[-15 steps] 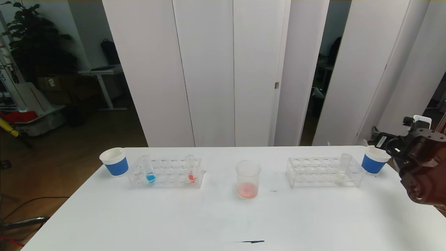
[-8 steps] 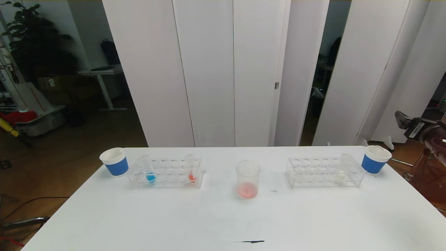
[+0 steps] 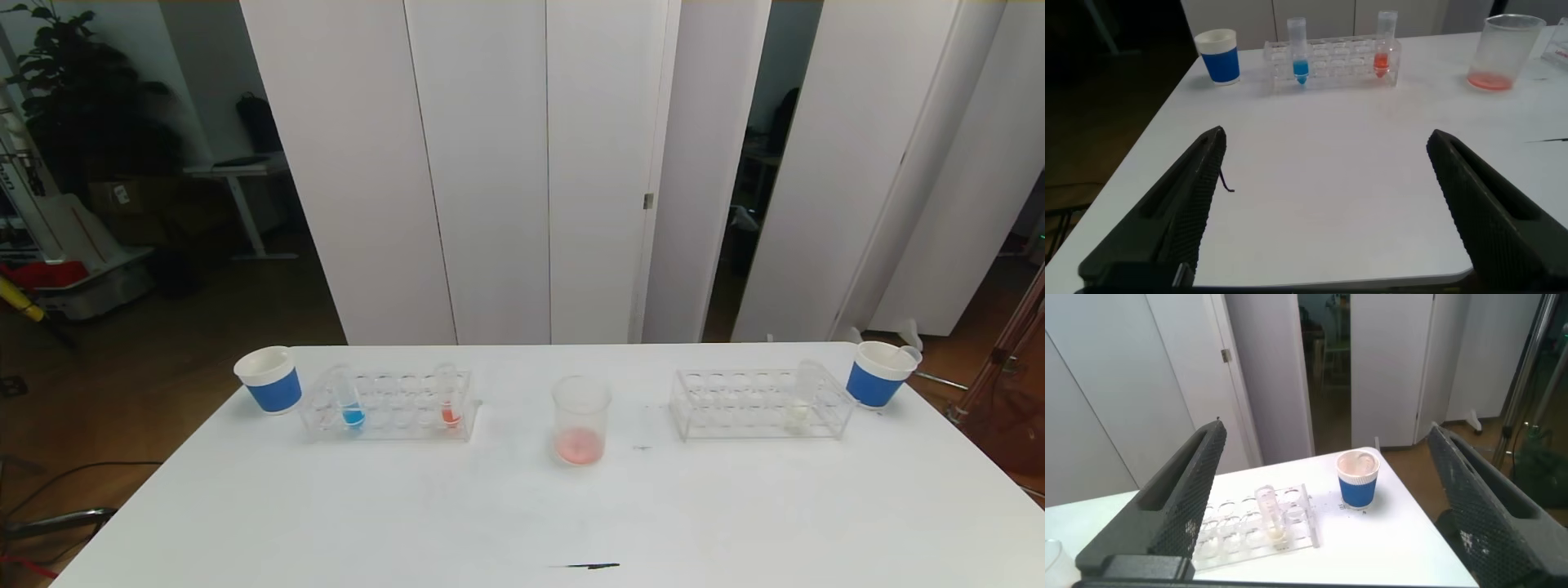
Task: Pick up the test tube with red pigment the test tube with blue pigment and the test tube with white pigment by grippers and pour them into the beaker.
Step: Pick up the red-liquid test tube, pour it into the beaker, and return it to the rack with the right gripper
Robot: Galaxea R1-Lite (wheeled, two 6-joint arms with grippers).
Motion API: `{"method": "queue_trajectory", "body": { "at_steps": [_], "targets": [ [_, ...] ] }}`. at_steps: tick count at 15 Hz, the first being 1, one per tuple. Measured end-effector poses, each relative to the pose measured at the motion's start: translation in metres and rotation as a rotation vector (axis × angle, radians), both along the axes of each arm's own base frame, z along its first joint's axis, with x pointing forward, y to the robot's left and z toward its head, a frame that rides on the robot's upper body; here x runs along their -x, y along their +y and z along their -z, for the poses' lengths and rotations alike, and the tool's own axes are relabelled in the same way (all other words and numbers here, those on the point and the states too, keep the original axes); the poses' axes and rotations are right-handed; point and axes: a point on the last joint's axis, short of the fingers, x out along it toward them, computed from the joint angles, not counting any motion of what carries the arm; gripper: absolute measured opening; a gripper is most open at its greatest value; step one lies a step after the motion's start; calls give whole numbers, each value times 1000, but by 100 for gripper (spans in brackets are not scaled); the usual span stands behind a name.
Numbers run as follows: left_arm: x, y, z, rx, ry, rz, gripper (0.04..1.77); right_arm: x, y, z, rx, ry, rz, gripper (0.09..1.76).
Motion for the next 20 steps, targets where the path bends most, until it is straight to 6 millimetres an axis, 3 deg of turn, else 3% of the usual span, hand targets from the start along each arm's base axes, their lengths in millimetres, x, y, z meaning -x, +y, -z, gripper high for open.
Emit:
{"method": "queue_trajectory", "body": {
  "at_steps": [5,9,13,20],
  "targets": [
    [0,0,0,0,0,0,175,86,23,24,26,69,-115,175],
    [0,0,0,0,0,0,175,135,27,58,37,123,-166,175],
    [0,0,0,0,0,0,175,154,27,83,46,95,-172,175],
    [0,0,0,0,0,0,175,164,27,120,68,103,-191,175]
  ]
}}
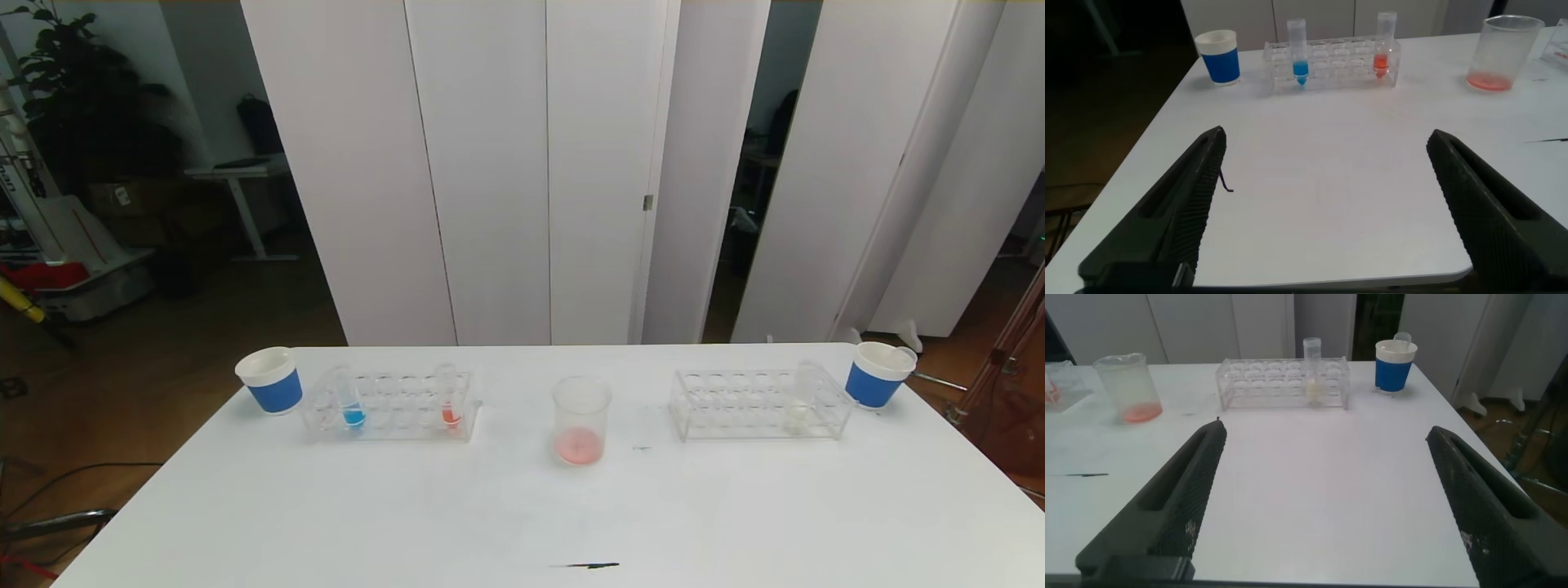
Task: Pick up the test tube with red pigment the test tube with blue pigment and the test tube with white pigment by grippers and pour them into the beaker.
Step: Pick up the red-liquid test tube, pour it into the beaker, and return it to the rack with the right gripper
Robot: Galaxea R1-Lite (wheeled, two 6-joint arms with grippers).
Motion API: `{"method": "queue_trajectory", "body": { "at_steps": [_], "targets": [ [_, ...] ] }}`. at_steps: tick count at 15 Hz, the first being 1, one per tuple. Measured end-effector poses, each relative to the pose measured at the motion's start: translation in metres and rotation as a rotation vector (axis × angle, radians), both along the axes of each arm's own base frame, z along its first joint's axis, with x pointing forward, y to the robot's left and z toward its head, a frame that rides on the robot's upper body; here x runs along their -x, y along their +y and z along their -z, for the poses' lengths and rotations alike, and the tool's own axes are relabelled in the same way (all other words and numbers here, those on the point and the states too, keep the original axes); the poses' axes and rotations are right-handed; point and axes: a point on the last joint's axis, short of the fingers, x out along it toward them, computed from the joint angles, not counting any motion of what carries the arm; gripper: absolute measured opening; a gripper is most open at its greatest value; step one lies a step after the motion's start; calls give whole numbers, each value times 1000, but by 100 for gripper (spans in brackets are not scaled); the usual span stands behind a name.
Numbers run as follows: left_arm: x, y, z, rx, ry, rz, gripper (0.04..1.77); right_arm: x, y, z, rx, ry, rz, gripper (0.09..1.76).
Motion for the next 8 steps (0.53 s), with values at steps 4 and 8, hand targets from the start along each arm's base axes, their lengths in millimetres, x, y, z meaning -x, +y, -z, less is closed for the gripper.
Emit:
{"method": "queue_trajectory", "body": {
  "at_steps": [4,8],
  "targets": [
    [0,0,0,0,0,0,175,2,0,5,14,10,1,175],
    [0,0,0,0,0,0,175,2,0,6,16,11,-3,175]
  ]
}}
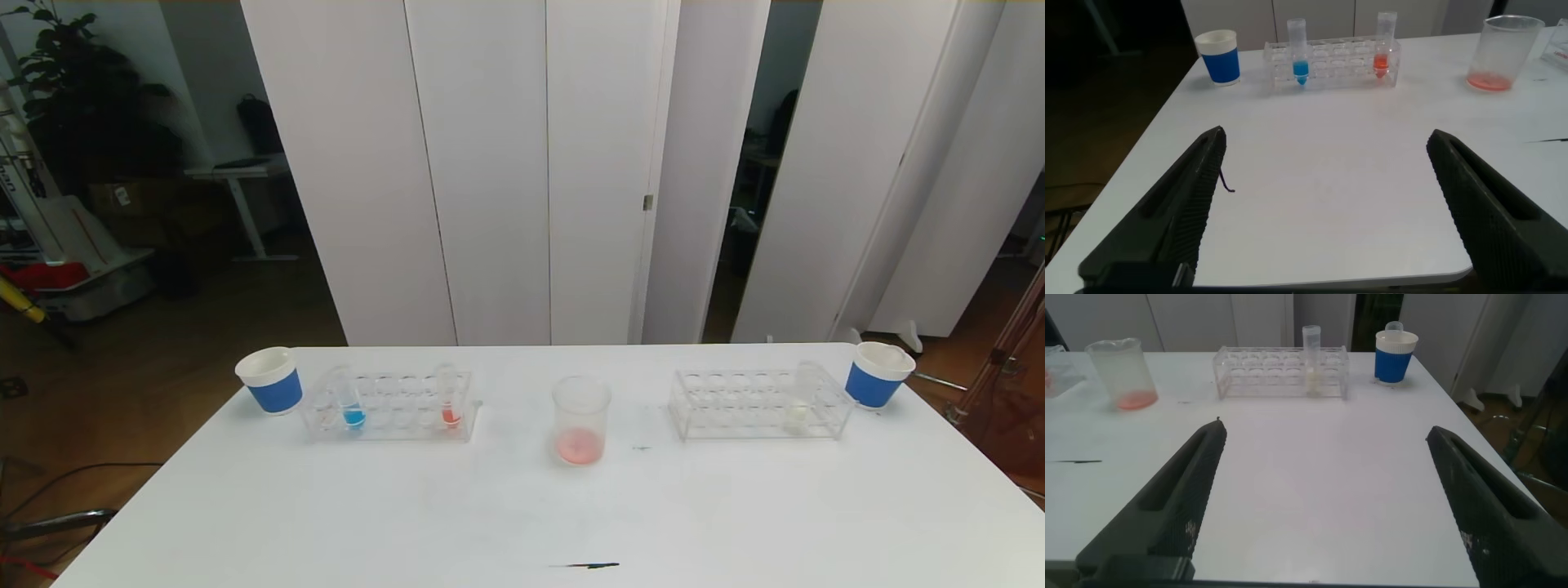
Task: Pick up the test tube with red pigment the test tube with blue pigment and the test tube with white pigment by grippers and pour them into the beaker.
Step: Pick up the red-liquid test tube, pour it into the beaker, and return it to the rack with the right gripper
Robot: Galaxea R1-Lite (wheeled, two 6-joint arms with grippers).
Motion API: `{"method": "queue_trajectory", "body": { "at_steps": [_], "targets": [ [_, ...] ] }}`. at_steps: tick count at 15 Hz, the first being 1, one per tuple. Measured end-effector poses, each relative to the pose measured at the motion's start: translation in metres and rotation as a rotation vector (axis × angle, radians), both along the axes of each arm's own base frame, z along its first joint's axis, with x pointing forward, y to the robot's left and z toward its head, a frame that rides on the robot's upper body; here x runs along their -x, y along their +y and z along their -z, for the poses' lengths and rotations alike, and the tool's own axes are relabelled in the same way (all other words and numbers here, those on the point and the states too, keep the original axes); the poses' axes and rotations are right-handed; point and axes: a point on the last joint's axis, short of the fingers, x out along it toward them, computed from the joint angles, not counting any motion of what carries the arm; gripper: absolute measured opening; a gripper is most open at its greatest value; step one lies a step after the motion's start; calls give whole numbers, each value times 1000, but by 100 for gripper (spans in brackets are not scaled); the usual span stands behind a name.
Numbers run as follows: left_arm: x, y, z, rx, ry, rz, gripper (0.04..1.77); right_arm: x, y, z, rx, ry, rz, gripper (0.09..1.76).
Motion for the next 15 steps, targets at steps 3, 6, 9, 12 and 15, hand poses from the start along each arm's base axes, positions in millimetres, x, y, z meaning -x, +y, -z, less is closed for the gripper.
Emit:
{"method": "queue_trajectory", "body": {
  "at_steps": [3,6,9,12,15],
  "targets": [
    [0,0,0,0,0,0,175,0,0,0,0,0,0,175],
    [0,0,0,0,0,0,175,0,0,0,0,0,1,175],
    [0,0,0,0,0,0,175,0,0,0,-1,0,0,175],
    [0,0,0,-1,0,0,175,0,0,0,0,0,1,175],
    [0,0,0,0,0,0,175,0,0,0,0,0,0,175]
  ]
}}
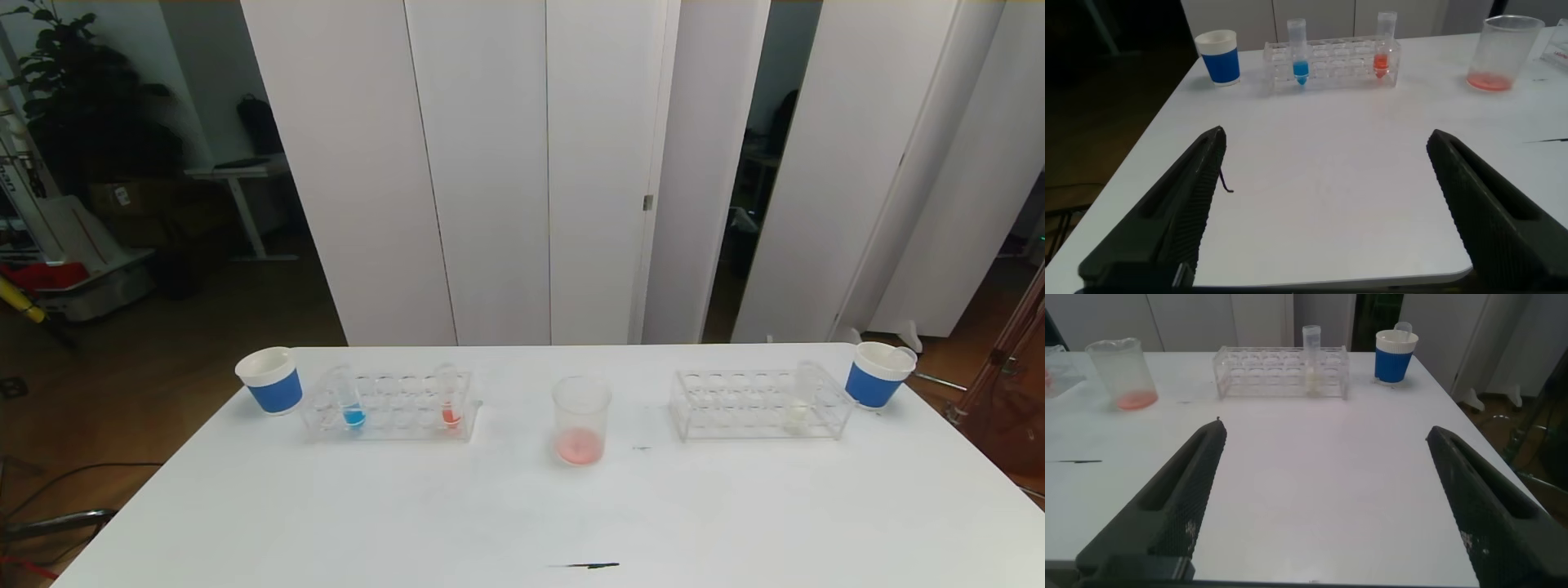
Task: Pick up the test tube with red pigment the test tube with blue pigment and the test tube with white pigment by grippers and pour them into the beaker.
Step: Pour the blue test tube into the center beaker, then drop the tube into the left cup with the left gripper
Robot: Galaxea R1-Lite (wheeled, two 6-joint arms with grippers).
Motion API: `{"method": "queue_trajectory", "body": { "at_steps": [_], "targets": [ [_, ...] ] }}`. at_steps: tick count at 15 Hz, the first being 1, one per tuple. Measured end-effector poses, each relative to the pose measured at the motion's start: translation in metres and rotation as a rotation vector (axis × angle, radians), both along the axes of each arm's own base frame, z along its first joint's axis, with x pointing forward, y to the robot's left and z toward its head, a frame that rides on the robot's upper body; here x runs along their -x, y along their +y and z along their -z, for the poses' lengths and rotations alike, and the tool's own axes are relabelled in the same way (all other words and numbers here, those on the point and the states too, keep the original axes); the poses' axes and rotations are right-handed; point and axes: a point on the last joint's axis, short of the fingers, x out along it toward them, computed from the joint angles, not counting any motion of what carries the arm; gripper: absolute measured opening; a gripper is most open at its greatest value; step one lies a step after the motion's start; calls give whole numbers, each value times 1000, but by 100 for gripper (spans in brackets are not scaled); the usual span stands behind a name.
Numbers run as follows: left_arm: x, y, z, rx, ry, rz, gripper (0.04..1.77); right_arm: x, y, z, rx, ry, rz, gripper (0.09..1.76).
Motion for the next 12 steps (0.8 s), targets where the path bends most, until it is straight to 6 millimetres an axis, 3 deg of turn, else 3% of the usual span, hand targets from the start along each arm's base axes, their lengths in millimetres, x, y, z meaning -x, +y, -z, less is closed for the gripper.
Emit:
{"method": "queue_trajectory", "body": {
  "at_steps": [8,12],
  "targets": [
    [0,0,-2,-2,-16,-1,175,0,0,0,0,-1,0,175],
    [8,0,-25,-3,-79,5,175,0,0,0,0,0,0,175]
  ]
}}
